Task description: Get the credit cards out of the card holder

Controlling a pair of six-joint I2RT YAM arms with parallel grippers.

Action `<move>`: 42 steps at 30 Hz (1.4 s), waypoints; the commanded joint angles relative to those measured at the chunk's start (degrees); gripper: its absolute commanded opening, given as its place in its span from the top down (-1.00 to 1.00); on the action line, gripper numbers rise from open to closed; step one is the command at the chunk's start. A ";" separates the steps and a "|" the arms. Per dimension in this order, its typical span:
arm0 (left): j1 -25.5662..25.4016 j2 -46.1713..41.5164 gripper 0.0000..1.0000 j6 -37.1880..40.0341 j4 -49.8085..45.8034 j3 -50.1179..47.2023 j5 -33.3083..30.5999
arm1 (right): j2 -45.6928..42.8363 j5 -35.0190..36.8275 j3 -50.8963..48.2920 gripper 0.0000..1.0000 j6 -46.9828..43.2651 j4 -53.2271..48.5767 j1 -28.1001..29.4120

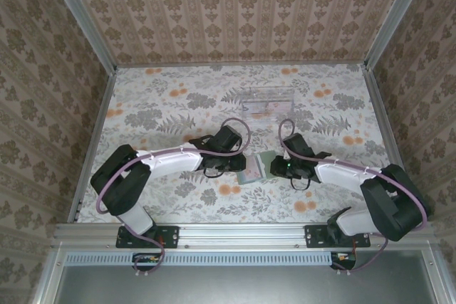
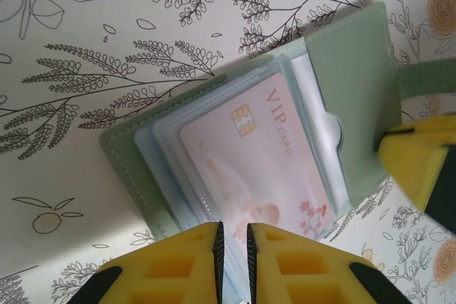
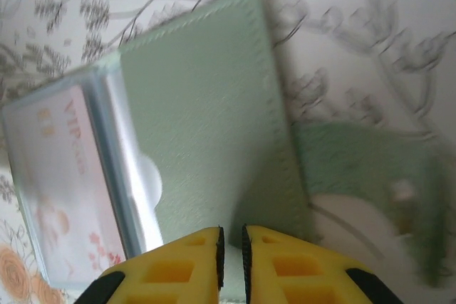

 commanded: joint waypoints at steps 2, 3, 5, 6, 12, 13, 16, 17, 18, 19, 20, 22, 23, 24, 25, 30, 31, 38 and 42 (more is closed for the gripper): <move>0.57 -0.01 0.63 1.28 -1.30 -1.28 -0.90 | -1.73 2.36 -1.42 0.62 3.55 -0.75 3.07; 0.61 -0.04 0.64 1.31 -1.15 -1.49 -0.82 | -2.13 2.39 -1.44 0.62 3.90 -0.92 3.54; 0.65 0.01 0.65 1.37 -0.91 -1.78 -0.81 | -2.75 2.46 -1.27 0.62 4.19 -1.24 4.56; 0.72 0.11 0.65 1.42 -0.79 -1.78 -0.81 | -3.04 2.82 -0.76 0.61 4.04 -1.98 5.06; 0.68 1.23 0.70 1.36 0.58 -2.13 -0.14 | -4.14 3.99 3.04 0.50 1.53 -4.25 6.10; 0.66 1.42 0.72 1.50 0.75 -2.11 0.02 | -3.92 3.49 3.49 0.49 1.24 -3.86 6.19; 0.73 1.52 0.80 1.40 1.44 -2.02 0.10 | -2.65 2.27 5.09 0.48 0.81 -2.76 6.27; 0.74 1.51 0.81 1.49 1.71 -2.00 0.15 | -2.00 1.67 5.63 0.48 0.64 -2.32 6.33; 0.70 1.58 0.82 1.56 1.82 -1.85 0.15 | -1.37 1.12 6.13 0.48 0.51 -1.81 6.28; 0.67 1.72 0.82 1.65 1.82 -1.82 0.20 | -0.59 0.81 6.50 0.47 0.51 -1.40 6.28; 0.67 1.93 0.82 1.75 1.67 -1.50 0.07 | 0.25 0.41 6.91 0.47 0.43 -0.91 6.28; 0.69 2.67 0.83 1.92 1.47 -1.30 0.07 | 1.32 -0.23 7.51 0.47 0.25 0.01 6.28; 0.68 3.11 0.84 1.87 1.47 -1.36 0.14 | 3.50 -0.56 7.85 0.47 0.24 0.51 6.28; 0.71 3.58 0.84 1.75 1.34 -1.30 0.12 | 4.49 -1.11 8.17 0.46 0.31 1.10 6.28; 0.66 4.00 0.85 1.64 1.20 -1.33 0.08 | 5.24 -1.51 8.31 0.46 0.33 1.68 6.28; 0.66 6.01 0.87 0.67 1.68 -2.17 0.67 | 8.71 -3.57 9.09 0.42 1.11 4.19 6.28; 0.67 6.24 0.88 0.52 1.78 -2.34 0.77 | 9.35 -3.90 9.10 0.42 1.23 4.46 6.28; 0.60 6.07 0.89 0.44 1.17 -2.48 0.71 | 10.62 -4.34 8.04 0.48 2.53 6.12 5.77; 0.56 6.25 0.90 0.59 1.04 -2.28 0.77 | 11.35 -6.35 6.71 0.56 3.81 9.02 5.09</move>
